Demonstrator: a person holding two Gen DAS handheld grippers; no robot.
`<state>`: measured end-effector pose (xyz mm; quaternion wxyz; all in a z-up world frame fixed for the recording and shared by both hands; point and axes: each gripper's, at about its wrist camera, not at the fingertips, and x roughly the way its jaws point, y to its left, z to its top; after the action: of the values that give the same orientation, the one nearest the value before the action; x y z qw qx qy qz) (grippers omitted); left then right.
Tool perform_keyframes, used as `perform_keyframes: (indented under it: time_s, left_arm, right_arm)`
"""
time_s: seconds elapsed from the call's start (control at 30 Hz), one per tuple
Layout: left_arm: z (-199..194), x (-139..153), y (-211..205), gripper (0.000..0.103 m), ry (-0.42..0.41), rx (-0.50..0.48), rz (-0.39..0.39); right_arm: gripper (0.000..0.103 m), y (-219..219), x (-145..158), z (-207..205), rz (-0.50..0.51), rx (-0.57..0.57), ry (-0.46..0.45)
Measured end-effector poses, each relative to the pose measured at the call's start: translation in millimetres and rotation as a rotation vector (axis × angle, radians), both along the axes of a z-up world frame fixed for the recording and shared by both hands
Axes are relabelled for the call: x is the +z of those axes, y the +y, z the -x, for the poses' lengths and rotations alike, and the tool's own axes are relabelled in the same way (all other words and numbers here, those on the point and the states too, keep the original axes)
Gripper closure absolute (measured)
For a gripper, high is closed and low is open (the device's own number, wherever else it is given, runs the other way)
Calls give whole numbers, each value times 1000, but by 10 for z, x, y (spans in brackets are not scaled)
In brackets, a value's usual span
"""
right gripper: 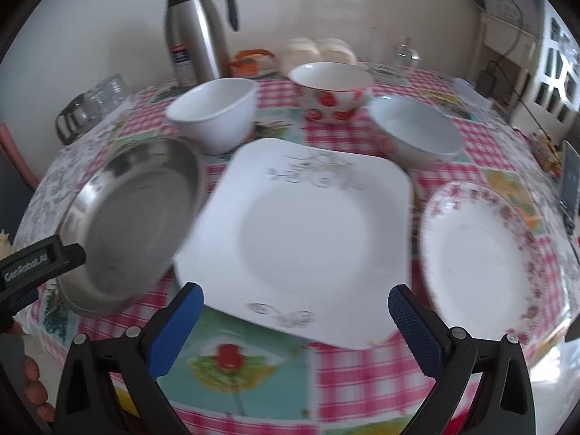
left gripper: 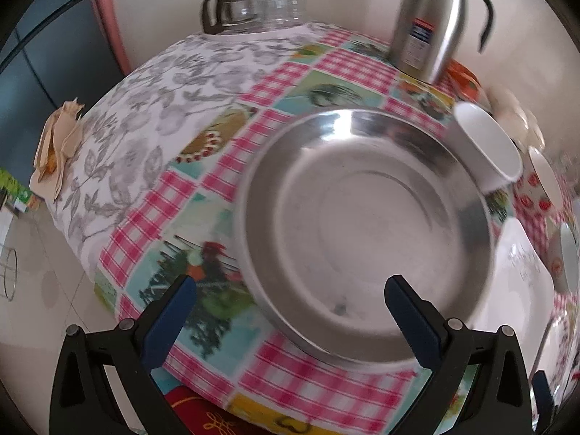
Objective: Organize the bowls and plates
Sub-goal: 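Move the left tool to the rim of the stainless steel basin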
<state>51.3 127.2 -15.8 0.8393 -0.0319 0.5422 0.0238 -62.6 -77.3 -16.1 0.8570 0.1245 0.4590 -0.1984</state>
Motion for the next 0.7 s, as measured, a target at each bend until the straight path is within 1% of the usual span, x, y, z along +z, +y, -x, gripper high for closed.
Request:
perform_keyframes:
  time_s: [0.13, 0.3, 0.37, 0.43, 0.47, 0.5, 0.6, 0.63, 0.7]
  left_arm:
    - [-76, -49, 156, 0, -8, 21, 44]
    - [-139, -82, 294, 0, -66, 60, 67]
    - [-184, -150, 331, 0, -35, 62, 93]
    - [-254, -259, 346, 0, 28, 48, 140]
    - [-272, -293, 351, 0, 43, 50, 152]
    - [-281, -316, 346, 0, 48, 52, 152]
    - [-313, -312, 353, 0, 33, 71, 109]
    - [-325, -322, 369, 0, 33, 79, 106]
    - [-349, -361, 414, 1, 46, 93, 128]
  right_arm:
    - [0, 148, -65, -125, -11, 46, -16]
    - [0, 299, -104, -241, -4, 93, -40]
    - [0, 337, -110, -268, -3, 105, -49]
    - [0, 366, -123, -307, 3, 113, -54]
    - [0, 371, -125, -312, 4, 117, -56]
    - [0, 374, -130, -326, 7, 118, -57]
    - [0, 362, -151, -341, 9, 114, -51]
    - [0, 352, -150, -334, 6, 111, -52]
    - [0, 331, -139, -328, 4, 104, -58]
